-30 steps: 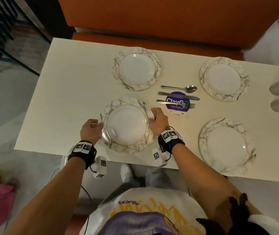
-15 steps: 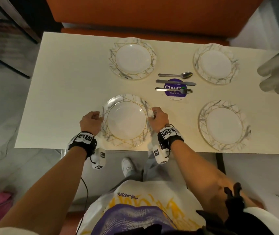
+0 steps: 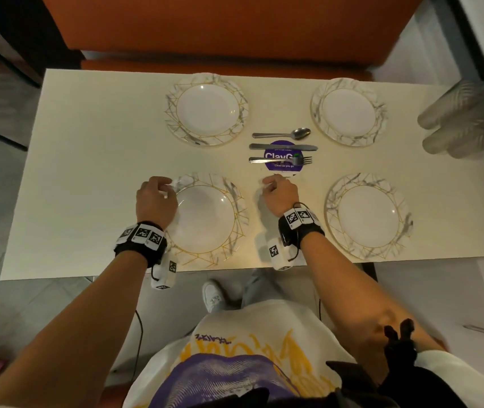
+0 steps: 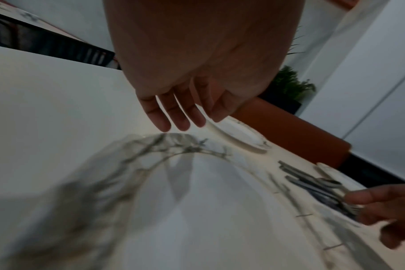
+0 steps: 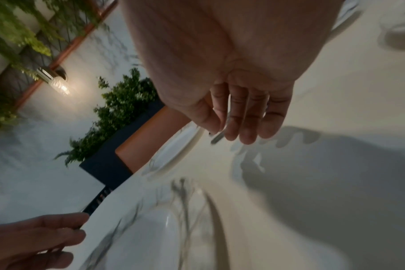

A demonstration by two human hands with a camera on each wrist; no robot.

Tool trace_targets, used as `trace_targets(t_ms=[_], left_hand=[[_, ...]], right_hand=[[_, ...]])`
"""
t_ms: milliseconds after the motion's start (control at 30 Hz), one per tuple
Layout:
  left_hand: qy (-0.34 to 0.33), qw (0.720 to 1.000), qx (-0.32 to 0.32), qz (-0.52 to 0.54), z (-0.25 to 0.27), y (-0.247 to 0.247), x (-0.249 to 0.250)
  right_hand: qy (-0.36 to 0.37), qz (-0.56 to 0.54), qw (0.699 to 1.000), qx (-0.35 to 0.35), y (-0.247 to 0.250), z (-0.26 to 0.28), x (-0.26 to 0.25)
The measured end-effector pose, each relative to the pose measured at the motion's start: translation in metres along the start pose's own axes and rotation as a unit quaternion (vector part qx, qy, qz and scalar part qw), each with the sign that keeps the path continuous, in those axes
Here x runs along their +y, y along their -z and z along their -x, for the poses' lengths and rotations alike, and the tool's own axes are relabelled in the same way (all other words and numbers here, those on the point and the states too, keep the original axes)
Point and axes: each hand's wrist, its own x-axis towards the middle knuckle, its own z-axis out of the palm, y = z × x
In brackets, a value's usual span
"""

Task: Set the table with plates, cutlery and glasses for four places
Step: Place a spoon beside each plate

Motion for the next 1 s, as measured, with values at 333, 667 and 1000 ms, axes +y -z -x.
trace_targets(t_ms=[333,667,1000], left_hand=[[-0.067,0.989,-0.125,0.037,-0.051,-0.084,0.148],[-0.134,0.972,-0.178,-0.071,-0.111,-0.17,0.226],[-0.129,0.961,-0.179,-0.166,-0.13,-0.202,0.243]], right_hand=[[-0.016,0.022,0.998,0.055,0.093,-0.11,0.012],[0.001,0.07,0.998,-0.003,0.119,-0.194,0.029],[-0.028,0.136,0.988,-0.06,0.111,-0.224,0.021]])
